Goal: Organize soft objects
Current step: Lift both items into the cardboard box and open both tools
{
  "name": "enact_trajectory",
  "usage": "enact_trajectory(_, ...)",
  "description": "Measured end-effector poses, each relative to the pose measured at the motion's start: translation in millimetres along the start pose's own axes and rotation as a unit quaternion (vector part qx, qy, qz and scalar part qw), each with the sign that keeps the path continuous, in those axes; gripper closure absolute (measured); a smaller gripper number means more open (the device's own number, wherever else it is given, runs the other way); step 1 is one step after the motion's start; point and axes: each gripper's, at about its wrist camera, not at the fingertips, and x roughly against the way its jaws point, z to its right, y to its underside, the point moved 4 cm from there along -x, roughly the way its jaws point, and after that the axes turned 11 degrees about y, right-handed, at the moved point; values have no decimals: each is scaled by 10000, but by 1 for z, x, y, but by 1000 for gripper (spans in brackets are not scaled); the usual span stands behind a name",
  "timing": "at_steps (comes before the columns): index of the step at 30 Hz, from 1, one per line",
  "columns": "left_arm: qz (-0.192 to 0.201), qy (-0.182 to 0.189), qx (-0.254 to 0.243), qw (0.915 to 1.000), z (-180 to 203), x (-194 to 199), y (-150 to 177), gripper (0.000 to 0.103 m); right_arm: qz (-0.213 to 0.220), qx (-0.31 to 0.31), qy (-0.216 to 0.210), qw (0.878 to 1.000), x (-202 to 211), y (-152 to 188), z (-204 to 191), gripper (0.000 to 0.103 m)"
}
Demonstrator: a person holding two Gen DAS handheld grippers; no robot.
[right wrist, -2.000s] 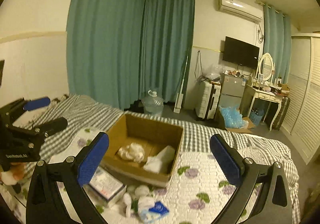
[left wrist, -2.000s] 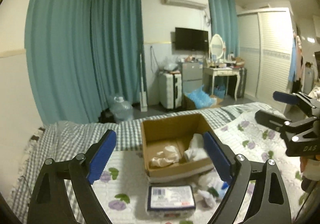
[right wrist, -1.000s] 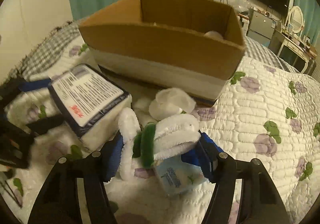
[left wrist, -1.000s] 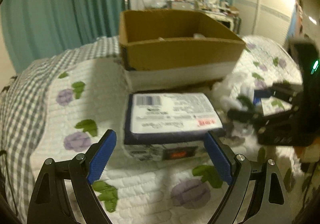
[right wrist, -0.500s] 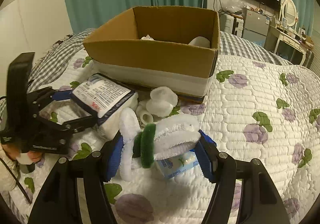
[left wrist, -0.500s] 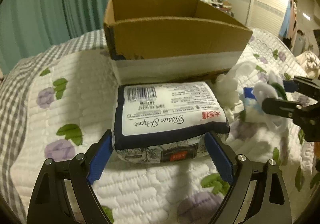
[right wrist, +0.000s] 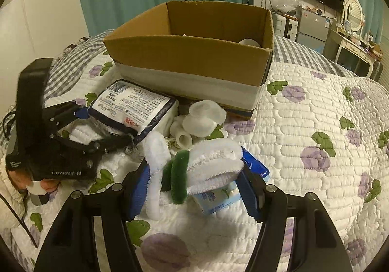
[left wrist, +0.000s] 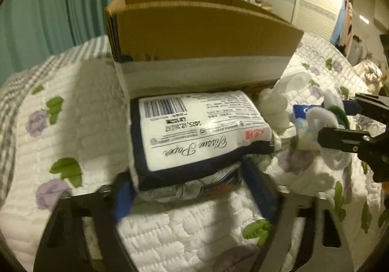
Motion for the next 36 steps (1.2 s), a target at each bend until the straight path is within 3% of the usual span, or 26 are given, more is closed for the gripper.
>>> enact_trajectory(5, 150, -106, -18, 9998, 2, 17, 4, 56, 64, -95, -6, 9999, 7, 0, 3, 38)
enact_trajectory(8, 163, -294, -56, 9994, 8, 26, 6, 60, 169, -167, -3, 9997, 18, 0, 7, 38)
enact_trajectory(13, 249, -674, -253, 9971, 31, 51, 7, 62, 418, -208, 7, 9989, 45, -3, 8, 38)
enact_trajectory(15, 398, -752, -352, 9958, 42, 67, 5, 62, 678, -230, -175, 9973, 65, -8, 8, 38)
enact_trajectory(18, 783, -746, -502, 9929, 60, 96, -3, 62, 923, -260, -87, 9954, 89, -21, 10, 38)
enact_trajectory(26, 1472, -972, -611, 9824, 79, 161, -57, 61, 1614, -212, 73, 9866, 150, -84, 23, 38)
enact_trajectory(30, 1705, -1082, -664, 9771, 79, 175, -91, 60, 1742, -153, 122, 9845, 147, -118, 25, 38)
enact_trajectory(36, 1592, -1202, -709, 9773, 65, 144, -132, 60, 1625, -153, 73, 9866, 95, -166, 31, 38)
